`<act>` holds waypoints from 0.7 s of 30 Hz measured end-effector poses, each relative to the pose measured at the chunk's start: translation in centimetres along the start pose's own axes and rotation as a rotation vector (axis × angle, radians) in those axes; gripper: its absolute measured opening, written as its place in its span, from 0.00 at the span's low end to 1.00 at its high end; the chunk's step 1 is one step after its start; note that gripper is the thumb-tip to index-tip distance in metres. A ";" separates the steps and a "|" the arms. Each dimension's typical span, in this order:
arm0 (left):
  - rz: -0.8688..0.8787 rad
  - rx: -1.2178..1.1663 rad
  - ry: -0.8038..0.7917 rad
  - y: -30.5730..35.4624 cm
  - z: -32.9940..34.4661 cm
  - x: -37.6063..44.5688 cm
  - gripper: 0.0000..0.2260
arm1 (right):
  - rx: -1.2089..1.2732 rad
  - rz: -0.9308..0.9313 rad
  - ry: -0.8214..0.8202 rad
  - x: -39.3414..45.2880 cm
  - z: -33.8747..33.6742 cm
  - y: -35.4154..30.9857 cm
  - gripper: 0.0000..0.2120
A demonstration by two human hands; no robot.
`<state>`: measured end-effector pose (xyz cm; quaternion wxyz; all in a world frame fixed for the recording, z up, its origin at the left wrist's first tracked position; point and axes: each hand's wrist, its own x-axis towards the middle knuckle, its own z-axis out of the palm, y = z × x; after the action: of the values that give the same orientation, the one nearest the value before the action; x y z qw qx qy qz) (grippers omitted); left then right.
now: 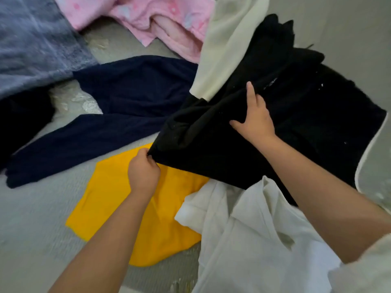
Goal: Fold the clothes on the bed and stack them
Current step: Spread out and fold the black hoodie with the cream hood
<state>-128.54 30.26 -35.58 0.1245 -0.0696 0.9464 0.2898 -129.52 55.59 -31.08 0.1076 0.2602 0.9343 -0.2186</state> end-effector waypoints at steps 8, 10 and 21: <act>-0.108 -0.057 -0.092 -2.0 -0.2 1.1 0.08 | -0.390 -0.334 0.142 1.9 0.5 -4.3 0.13; -0.064 -0.098 -0.209 -1.6 -0.7 2.0 0.09 | -0.229 -0.498 0.028 -0.8 0.8 -5.1 0.11; 0.062 -0.120 -0.410 0.8 -2.9 2.2 0.19 | -0.055 -0.379 -0.797 -12.7 4.2 -3.7 0.16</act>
<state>-131.40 29.13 -33.50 0.3009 0.0128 0.8841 0.3572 -120.42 45.28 -29.46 0.4245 -0.0234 0.8565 -0.2928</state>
